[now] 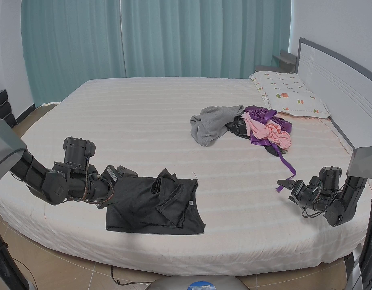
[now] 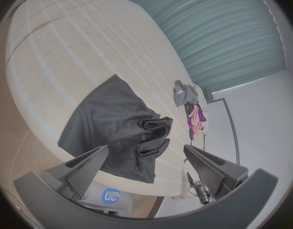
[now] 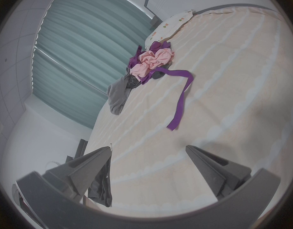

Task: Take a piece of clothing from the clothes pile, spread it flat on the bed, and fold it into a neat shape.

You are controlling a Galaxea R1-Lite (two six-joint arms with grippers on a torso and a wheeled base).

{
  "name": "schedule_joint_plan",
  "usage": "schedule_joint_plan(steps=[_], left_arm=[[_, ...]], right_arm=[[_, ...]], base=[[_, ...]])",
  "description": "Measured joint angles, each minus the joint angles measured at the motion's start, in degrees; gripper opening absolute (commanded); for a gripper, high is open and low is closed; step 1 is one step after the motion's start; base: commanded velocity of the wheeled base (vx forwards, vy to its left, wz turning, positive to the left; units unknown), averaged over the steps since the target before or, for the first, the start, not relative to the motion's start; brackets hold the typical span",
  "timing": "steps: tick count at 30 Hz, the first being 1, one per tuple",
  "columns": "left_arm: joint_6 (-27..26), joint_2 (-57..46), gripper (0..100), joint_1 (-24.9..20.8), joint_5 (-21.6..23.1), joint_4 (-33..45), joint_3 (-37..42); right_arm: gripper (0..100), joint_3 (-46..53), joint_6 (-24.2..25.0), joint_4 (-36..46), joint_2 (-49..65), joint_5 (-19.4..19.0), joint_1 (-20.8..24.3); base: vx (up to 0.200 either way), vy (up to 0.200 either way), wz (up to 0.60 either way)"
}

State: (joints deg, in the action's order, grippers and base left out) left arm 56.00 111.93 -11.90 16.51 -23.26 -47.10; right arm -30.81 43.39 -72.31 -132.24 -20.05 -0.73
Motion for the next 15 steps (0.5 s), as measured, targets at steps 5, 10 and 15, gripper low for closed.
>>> schedule_joint_plan(steps=[5, 10, 15], left_arm=[[0.32, 2.32, 100, 1.35, 0.57, -3.23, 2.67], [0.35, 3.75, 100, 2.58, 2.62, -3.51, 3.56], [0.35, 5.05, 100, 4.07, 4.75, -4.11, 3.86]], right_arm=[[100, 1.46, -2.50, -0.16, 0.60, 3.11, 2.96], [100, 2.78, -5.64, -0.18, 1.05, 5.23, 4.89], [100, 3.74, -6.24, 0.20, 2.34, 5.80, 7.75]], base=[[0.000, 0.200, 0.00], [0.000, 0.200, 0.00], [0.000, 0.200, 0.00]])
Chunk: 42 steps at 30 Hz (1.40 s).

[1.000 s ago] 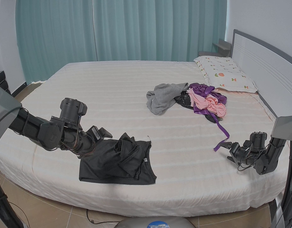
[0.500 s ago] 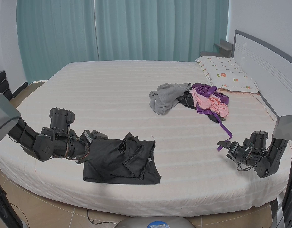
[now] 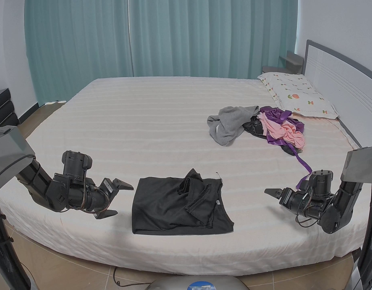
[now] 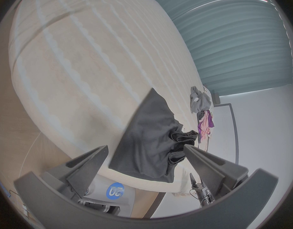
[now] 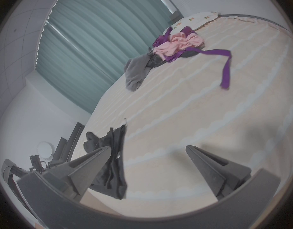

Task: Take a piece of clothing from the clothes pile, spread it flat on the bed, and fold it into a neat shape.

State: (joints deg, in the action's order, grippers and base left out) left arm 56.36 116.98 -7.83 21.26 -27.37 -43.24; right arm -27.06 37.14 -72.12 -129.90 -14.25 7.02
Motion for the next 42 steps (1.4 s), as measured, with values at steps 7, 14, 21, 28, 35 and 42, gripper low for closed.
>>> schedule_joint_plan(steps=[7, 14, 21, 28, 35, 42], left_arm=[[0.00, 1.02, 100, 1.88, 0.72, -0.20, -0.06], [-0.13, 1.38, 100, 2.65, 0.82, -0.30, 0.13], [-0.33, 1.51, 100, 2.77, 0.77, -0.93, 0.46], [-0.68, 1.57, 100, 2.62, 0.72, -1.07, 0.66], [-0.80, 1.60, 100, 2.56, 0.72, -1.04, 0.71], [-0.85, 1.66, 100, 2.56, 0.71, -1.01, 0.71]], right_arm=[[100, -0.02, -1.16, 2.93, 1.35, 3.74, 6.67], [100, -4.83, -3.64, 13.32, 1.60, 9.63, 14.58], [100, -13.14, -6.58, 22.83, 0.96, 14.60, 19.35], [100, -19.57, -8.08, 29.37, -1.38, 19.49, 22.32], [100, -23.37, -13.20, 35.65, -2.57, 25.84, 23.59], [100, -23.37, -13.60, 36.60, -2.57, 27.14, 23.32]], base=[[0.000, 0.200, 0.00], [0.000, 0.057, 0.00], [0.000, 0.000, 0.00], [0.000, 0.000, 0.00], [0.000, 0.000, 0.00], [0.000, 0.000, 0.00]])
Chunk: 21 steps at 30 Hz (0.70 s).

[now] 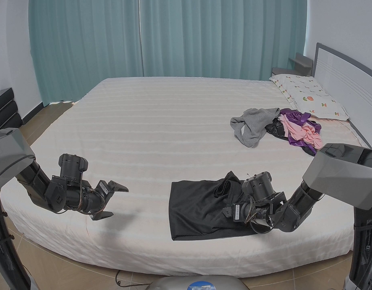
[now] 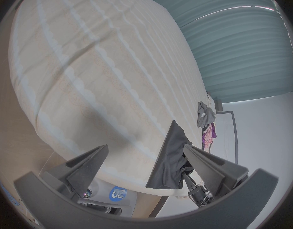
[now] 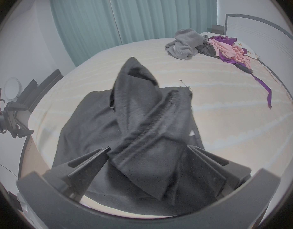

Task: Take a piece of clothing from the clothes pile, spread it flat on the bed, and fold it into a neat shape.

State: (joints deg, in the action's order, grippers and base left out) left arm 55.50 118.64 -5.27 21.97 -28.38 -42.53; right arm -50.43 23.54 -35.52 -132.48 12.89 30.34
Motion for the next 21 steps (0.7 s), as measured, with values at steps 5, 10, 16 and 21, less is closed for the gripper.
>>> schedule_joint_plan(steps=[5, 10, 16, 21], left_arm=[[-0.06, 0.16, 100, 0.00, 0.00, -0.05, 0.00], [-0.06, 0.22, 100, 0.00, 0.00, -0.06, 0.00], [-0.06, 0.29, 100, 0.00, -0.07, -0.06, -0.02], [-0.06, 0.29, 100, 0.00, -0.10, -0.05, -0.05]], right_arm=[[100, 1.56, -1.05, 2.66, 1.22, 0.09, -2.23], [100, 3.77, -1.68, 2.95, 2.57, 0.00, -4.60], [100, 9.81, -1.84, 2.77, 5.99, -2.11, -9.02], [100, 14.56, -2.99, 2.63, 9.44, -4.07, -12.85]], base=[[0.000, 0.000, 0.00], [0.000, 0.000, 0.00], [0.000, 0.000, 0.00], [0.000, 0.000, 0.00]])
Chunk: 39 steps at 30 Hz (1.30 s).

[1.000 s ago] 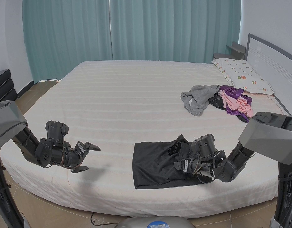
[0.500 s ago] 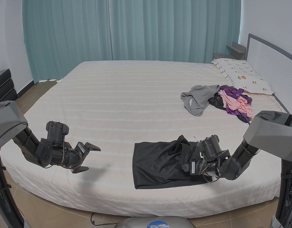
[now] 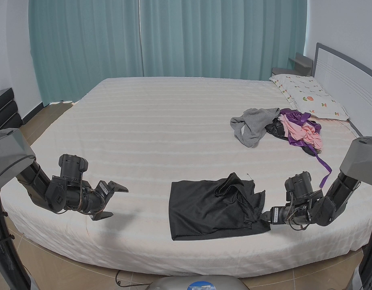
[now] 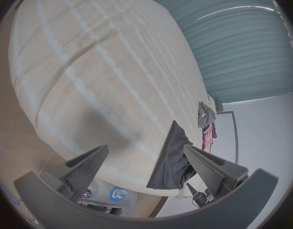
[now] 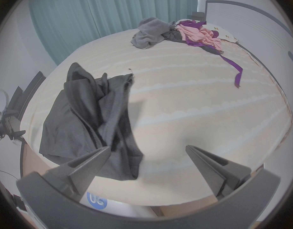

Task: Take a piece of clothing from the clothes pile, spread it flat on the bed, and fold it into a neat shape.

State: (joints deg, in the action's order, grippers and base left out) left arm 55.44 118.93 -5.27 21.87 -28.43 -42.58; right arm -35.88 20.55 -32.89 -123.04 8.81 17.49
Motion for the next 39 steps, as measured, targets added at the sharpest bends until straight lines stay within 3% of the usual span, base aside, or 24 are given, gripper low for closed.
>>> schedule_joint_plan(steps=[10, 27, 28, 39], left_arm=[[0.01, 0.06, 100, -0.02, -0.06, 0.00, 0.05], [-0.29, 0.13, 100, -0.05, -0.20, 0.00, 0.02], [-0.34, 0.15, 100, -0.07, -0.22, 0.00, 0.00], [-0.35, 0.30, 100, -0.27, -0.44, -0.01, 0.05]], right_arm=[[100, 4.10, -1.12, -2.90, 6.42, -7.80, -3.46], [100, -0.22, -0.59, -10.96, -1.52, -11.59, 4.24], [0, -0.61, -0.61, -10.96, -2.21, -11.59, 4.47], [0, -0.59, -1.26, -10.50, -4.91, -10.97, 4.44]], base=[[0.000, 0.000, 0.00], [0.000, 0.000, 0.00], [0.000, 0.000, 0.00], [0.000, 0.000, 0.00]])
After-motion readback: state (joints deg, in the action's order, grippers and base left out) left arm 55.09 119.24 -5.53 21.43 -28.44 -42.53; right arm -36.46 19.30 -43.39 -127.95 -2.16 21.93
